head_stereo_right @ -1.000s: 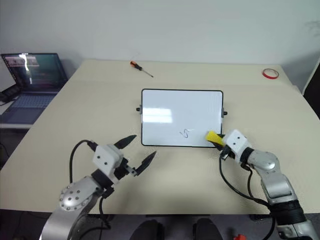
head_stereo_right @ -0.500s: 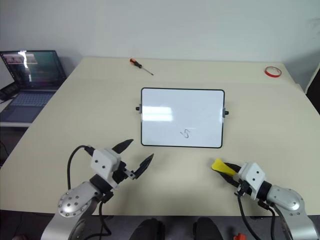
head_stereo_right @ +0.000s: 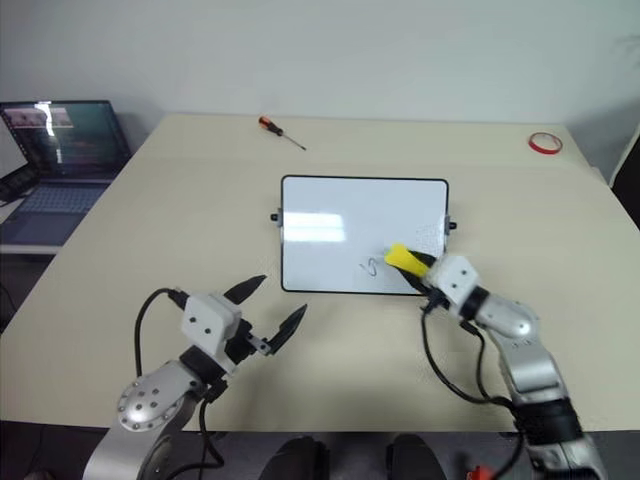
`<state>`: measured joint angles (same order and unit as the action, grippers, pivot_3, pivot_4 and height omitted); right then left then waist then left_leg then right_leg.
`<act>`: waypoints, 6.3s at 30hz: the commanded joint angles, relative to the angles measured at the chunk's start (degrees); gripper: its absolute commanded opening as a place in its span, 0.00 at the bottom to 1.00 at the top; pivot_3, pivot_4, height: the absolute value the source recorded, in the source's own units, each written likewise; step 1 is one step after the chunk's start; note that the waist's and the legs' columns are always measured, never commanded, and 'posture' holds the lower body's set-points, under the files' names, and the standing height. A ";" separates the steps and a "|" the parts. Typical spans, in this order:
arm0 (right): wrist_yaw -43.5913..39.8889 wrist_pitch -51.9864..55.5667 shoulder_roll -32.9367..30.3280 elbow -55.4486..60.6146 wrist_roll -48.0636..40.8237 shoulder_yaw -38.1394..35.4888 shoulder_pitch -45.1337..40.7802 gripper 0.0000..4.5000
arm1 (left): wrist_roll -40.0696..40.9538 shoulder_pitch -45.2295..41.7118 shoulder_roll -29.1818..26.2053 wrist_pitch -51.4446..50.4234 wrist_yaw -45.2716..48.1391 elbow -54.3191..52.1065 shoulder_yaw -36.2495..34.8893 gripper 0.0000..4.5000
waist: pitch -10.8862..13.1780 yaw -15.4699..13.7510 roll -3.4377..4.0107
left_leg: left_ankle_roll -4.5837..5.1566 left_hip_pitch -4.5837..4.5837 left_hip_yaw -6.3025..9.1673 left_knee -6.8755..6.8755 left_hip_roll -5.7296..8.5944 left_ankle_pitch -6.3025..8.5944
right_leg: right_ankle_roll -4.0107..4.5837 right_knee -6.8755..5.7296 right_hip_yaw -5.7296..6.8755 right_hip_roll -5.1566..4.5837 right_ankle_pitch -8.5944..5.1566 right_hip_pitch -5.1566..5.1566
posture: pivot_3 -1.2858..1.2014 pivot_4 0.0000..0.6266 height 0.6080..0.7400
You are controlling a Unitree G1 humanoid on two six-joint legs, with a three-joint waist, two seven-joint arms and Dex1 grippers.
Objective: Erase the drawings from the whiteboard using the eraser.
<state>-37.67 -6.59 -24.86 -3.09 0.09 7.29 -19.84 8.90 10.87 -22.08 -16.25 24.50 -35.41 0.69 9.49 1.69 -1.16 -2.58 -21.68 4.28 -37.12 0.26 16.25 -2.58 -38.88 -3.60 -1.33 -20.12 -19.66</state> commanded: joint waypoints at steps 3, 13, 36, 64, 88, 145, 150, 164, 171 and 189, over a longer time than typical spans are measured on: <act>5.09 -2.78 1.79 -10.36 7.19 3.06 -7.78 0.26 | 0.07 -0.58 -0.12 0.22 -0.57 -1.84 -0.51 1.00 | 0.00 -0.15 0.00 | -0.01 -0.08 0.01 -0.03 0.02 -0.01 | 0.00 0.00 0.02 -0.03 0.00 -0.07 | 0.52 0.24 1.00; -2.62 0.61 -1.11 -8.33 7.72 8.36 -2.22 0.26 | -0.39 -0.02 -0.12 -0.26 -1.54 -3.10 -0.81 1.00 | -0.05 0.07 -0.04 | -0.02 0.75 -0.02 0.05 0.00 -0.02 | 0.02 -0.08 -0.05 -0.02 0.01 0.67 | 0.52 0.24 1.00; 2.60 -0.93 2.33 -13.04 8.17 8.14 -9.58 0.26 | -0.18 -1.69 -0.49 -0.30 -1.31 -2.01 -0.51 1.00 | -0.02 0.14 -0.03 | -0.11 0.63 -0.02 0.14 -0.06 -0.16 | 0.10 -0.02 -0.11 0.05 0.15 0.47 | 0.52 0.24 1.00; 3.15 2.42 -3.77 -7.78 8.06 6.40 -2.57 0.26 | -0.02 -3.94 -0.41 0.72 0.32 0.36 0.74 1.00 | 0.01 -0.06 -0.09 | -0.09 0.72 0.02 0.15 0.01 -0.39 | 0.05 -0.02 -0.07 0.01 0.35 0.60 | 0.52 0.24 1.00; 10.59 46.40 -3.99 43.11 -3.75 -15.62 18.89 0.26 | 16.32 -26.34 0.76 2.93 28.68 19.17 8.23 1.00 | 0.37 -1.44 -0.06 | -0.36 -0.94 0.21 0.02 0.02 -0.55 | 0.06 0.02 0.22 0.02 0.35 -0.76 | 0.52 0.24 1.00; 27.49 68.84 7.50 36.88 -8.34 -27.99 16.41 1.00 | 4.25 -43.85 5.43 21.24 44.48 46.63 15.36 1.00 | 0.27 0.13 0.13 | -0.09 -0.89 0.16 -0.01 0.11 -0.60 | 0.06 -0.24 0.15 0.23 0.35 -0.83 | 0.52 0.24 1.00; 28.79 67.09 8.47 38.43 -8.51 -29.28 15.95 1.00 | 5.67 -42.31 4.50 18.32 43.77 42.90 14.38 1.00 | 0.26 0.16 0.13 | -0.09 -0.89 0.16 -0.01 0.11 -0.60 | 0.06 -0.25 0.15 0.23 0.35 -0.83 | 0.52 0.24 1.00; 28.38 49.56 14.48 51.40 -8.79 -28.21 29.44 1.00 | 6.35 -21.54 9.37 1.64 5.14 17.19 -4.89 1.00 | -0.07 0.02 0.33 | -0.09 -0.92 0.20 -0.03 0.06 -0.59 | 0.04 -0.20 0.14 0.01 0.34 -0.83 | 0.52 0.24 1.00; 26.82 30.28 19.27 53.28 -8.43 -24.94 42.48 1.00 | 1.90 -6.70 13.65 3.69 -7.26 8.47 -7.22 1.00 | -0.12 0.09 0.33 | -0.10 -0.52 0.15 -0.01 0.05 -0.59 | 0.05 -0.27 0.08 0.02 0.36 -0.55 | 0.52 0.24 1.00; 27.52 20.54 20.88 48.16 -8.69 -22.45 50.06 1.00 | -2.05 9.00 18.49 6.65 -16.58 -1.32 -1.89 1.00 | -0.22 0.00 0.22 | -0.12 -0.11 0.13 0.09 0.07 -0.56 | 0.05 -0.12 0.08 0.06 0.35 -0.11 | 0.52 0.24 1.00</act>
<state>-10.66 15.51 -3.96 44.50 -8.12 -14.42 29.33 7.07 19.30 -3.32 -10.83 7.94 -33.89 -1.86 9.27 1.69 -0.94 -2.70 -21.79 4.40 -37.02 0.32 15.69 -2.54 -38.99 -3.52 -1.28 -19.77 -19.78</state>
